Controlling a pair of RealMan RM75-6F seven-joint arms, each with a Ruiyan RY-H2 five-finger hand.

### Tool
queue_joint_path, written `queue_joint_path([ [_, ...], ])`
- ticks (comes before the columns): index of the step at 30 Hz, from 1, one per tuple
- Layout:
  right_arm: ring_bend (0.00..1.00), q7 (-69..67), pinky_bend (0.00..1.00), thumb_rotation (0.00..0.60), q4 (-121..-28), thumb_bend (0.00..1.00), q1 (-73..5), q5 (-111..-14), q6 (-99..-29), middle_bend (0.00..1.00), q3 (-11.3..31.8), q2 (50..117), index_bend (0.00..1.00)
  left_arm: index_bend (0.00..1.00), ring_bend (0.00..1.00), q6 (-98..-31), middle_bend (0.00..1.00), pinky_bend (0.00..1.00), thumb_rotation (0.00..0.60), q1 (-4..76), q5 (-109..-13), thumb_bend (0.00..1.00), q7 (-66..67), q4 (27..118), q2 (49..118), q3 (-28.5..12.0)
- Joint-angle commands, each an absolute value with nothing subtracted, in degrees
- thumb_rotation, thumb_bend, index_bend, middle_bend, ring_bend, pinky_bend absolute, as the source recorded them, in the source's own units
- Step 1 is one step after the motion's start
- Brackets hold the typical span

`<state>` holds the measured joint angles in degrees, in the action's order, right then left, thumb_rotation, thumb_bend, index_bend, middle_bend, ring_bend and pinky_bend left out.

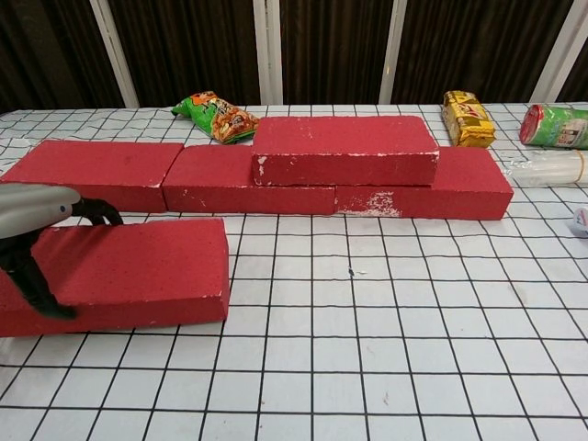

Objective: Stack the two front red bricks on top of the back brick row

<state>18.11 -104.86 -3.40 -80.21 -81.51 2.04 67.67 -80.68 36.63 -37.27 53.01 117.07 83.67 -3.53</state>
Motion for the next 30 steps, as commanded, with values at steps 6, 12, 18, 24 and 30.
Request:
queue_joint_path([
  [6,0.00,18.37,0.00,0.600,-104.92,0.13,-3.40,-80.02,-81.68,0.00,2.04,67.80,0.04,0.26,0.00,-79.41,0.23,0.00,0.600,37.53,-36.77,0.02,51.79,119.52,79.62,-5.66],
  [12,0.00,19.31,0.00,0.600,-104.58,0.13,-3.67,-78.52,-81.27,0.00,2.49,68.40,0.04,0.27,0.00,-76.38,0.23,0.00,0.600,41.30,-35.89,0.02,54.89,120.72,72.02,-8.47],
  [18,0.00,21.33,0.00,0.600,-103.89,0.13,-4.33,-75.44,-80.30,0.00,3.42,69.44,0.04,0.27,0.00,-65.96,0.23,0.00,0.600,45.11,-30.53,0.02,51.65,119.59,63.32,-12.44],
  [24,0.00,24.33,0.00,0.600,-103.44,0.13,-4.71,-73.27,-80.45,0.00,3.92,70.78,0.04,0.28,0.00,-53.81,0.23,0.00,0.600,47.27,-32.06,0.02,44.61,112.32,58.31,-13.23],
  [30,0.00,27.35,0.00,0.600,-102.99,0.13,-5.06,-70.86,-80.85,0.00,4.55,72.20,0.04,0.28,0.00,-42.80,0.22,0.00,0.600,50.21,-33.95,0.02,38.00,102.24,57.46,-13.20],
])
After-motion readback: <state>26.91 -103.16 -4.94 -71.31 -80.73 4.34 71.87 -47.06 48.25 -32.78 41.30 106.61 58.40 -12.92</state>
